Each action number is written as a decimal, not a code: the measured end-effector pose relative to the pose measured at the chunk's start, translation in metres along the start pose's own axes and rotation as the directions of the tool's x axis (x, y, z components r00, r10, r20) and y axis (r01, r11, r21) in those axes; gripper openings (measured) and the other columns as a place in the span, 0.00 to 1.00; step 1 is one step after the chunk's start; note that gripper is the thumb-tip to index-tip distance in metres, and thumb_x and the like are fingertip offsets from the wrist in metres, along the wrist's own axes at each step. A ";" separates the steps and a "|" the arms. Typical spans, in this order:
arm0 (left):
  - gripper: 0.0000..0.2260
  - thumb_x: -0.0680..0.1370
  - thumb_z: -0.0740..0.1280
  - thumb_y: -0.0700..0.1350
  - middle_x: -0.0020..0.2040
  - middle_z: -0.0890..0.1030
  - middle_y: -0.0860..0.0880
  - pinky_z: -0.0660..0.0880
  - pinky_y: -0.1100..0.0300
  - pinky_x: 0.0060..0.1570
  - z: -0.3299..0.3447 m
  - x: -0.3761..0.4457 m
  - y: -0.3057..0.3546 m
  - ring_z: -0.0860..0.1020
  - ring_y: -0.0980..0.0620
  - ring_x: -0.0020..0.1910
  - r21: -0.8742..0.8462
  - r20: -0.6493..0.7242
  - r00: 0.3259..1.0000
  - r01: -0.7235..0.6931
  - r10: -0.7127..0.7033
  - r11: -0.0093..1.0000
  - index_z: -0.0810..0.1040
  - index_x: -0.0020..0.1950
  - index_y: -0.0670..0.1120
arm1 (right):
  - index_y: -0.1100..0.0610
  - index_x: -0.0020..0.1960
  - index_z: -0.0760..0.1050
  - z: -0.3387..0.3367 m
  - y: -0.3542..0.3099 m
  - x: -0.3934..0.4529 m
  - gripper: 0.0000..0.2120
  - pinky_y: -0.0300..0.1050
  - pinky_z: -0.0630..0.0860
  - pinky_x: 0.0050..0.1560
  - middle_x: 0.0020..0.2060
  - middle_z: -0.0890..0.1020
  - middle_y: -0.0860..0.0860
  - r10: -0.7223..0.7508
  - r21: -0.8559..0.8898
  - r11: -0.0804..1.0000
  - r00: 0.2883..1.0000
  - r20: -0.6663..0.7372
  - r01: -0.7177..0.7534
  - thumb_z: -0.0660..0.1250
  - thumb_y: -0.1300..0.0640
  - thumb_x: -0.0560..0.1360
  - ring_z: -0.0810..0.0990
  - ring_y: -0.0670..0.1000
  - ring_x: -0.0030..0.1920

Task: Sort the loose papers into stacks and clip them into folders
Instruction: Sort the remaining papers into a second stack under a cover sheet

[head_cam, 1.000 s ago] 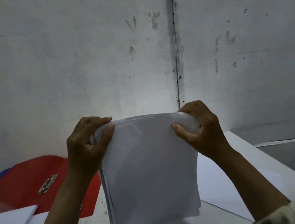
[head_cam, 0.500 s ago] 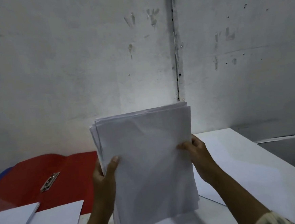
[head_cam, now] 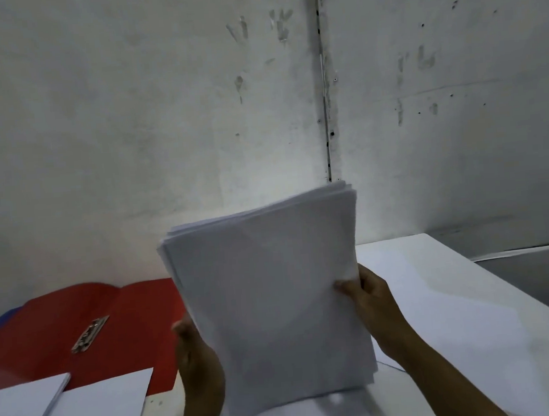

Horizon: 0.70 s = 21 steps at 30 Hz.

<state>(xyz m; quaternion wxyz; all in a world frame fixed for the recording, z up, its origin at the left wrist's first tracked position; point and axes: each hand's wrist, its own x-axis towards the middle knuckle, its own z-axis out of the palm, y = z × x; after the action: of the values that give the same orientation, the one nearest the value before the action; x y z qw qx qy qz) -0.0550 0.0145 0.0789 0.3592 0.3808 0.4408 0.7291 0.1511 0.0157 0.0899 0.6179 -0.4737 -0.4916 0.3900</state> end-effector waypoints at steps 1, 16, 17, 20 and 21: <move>0.33 0.50 0.38 0.80 0.45 0.67 0.63 0.62 0.85 0.43 -0.001 -0.004 0.004 0.70 0.79 0.46 -0.002 -0.014 1.000 0.014 -0.014 1.000 0.61 0.40 0.60 | 0.52 0.44 0.76 0.001 -0.002 0.000 0.10 0.32 0.76 0.37 0.39 0.82 0.45 -0.023 0.001 1.000 1.000 0.004 0.023 0.62 0.65 0.76 0.79 0.46 0.40; 0.22 0.65 0.51 0.77 0.34 0.72 0.54 0.68 0.78 0.29 0.005 0.006 -0.023 0.74 0.71 0.32 0.181 0.012 0.949 -0.312 0.315 0.933 0.74 0.39 0.63 | 0.50 0.47 0.72 -0.003 0.003 -0.005 0.10 0.32 0.76 0.38 0.44 0.79 0.46 -0.104 -0.039 0.994 0.994 -0.022 0.103 0.63 0.65 0.76 0.78 0.45 0.43; 0.22 0.71 0.51 0.72 0.34 0.72 0.53 0.68 0.77 0.29 0.008 0.006 -0.023 0.74 0.71 0.31 0.183 -0.008 0.948 -0.312 0.319 0.932 0.73 0.39 0.57 | 0.49 0.48 0.72 -0.002 0.000 -0.004 0.10 0.31 0.77 0.38 0.44 0.79 0.45 -0.130 -0.020 0.991 0.991 -0.023 0.129 0.65 0.63 0.75 0.78 0.44 0.44; 0.14 0.78 0.53 0.55 0.29 0.65 0.50 0.64 0.73 0.26 0.014 0.010 -0.015 0.70 0.66 0.25 0.161 -0.049 0.942 -0.322 0.333 0.933 0.67 0.35 0.53 | 0.48 0.51 0.72 0.002 -0.009 -0.002 0.13 0.31 0.78 0.40 0.46 0.80 0.44 -0.232 0.001 0.973 0.971 -0.057 0.232 0.64 0.55 0.67 0.80 0.42 0.43; 0.14 0.77 0.53 0.53 0.29 0.63 0.50 0.62 0.72 0.25 0.016 0.012 -0.014 0.68 0.64 0.24 0.145 -0.050 0.941 -0.325 0.335 0.935 0.67 0.33 0.53 | 0.48 0.51 0.72 0.001 -0.011 -0.001 0.14 0.31 0.78 0.40 0.46 0.80 0.44 -0.258 0.008 0.966 0.964 -0.065 0.259 0.62 0.55 0.66 0.80 0.40 0.42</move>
<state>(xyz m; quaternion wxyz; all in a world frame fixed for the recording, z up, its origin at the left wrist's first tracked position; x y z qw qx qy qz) -0.0435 0.0353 0.0743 0.1885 0.4454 0.4318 0.7613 0.1499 0.0122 0.1004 0.6827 -0.4128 -0.5259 0.2949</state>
